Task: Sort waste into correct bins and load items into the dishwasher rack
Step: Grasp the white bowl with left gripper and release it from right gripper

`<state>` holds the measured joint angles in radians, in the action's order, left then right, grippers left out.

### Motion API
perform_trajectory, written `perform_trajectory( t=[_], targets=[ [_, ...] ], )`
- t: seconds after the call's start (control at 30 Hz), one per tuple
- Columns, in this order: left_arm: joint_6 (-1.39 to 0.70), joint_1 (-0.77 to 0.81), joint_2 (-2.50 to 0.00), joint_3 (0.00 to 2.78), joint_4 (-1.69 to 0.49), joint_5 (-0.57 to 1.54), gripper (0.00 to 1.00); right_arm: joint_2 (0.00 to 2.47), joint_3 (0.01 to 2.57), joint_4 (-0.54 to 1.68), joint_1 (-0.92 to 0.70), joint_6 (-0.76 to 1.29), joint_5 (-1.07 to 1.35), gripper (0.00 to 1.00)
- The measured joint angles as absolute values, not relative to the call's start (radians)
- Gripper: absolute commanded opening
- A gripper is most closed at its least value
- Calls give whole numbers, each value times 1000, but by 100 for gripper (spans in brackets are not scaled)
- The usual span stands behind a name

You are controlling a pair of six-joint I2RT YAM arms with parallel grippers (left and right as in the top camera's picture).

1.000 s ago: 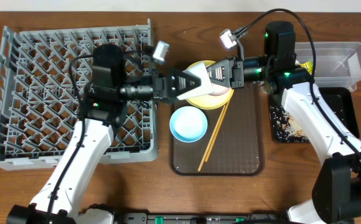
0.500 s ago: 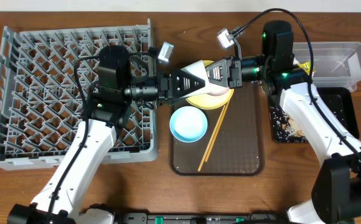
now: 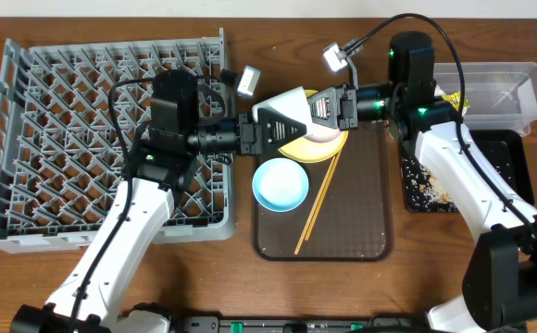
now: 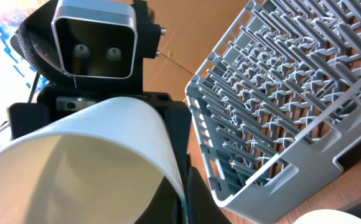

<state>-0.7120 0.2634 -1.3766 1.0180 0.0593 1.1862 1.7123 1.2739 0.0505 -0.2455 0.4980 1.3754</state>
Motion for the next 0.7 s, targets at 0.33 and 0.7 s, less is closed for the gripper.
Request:
perform_trajectory(
  t=[0.33, 0.7],
  targets=[
    [-664, 224, -1377, 1018, 57, 1172, 84, 1712, 1274, 52, -245, 499, 1342, 1],
    [-724, 194, -1377, 1018, 164, 1175, 84, 1712, 1274, 62, -245, 501, 1360, 1]
  ],
)
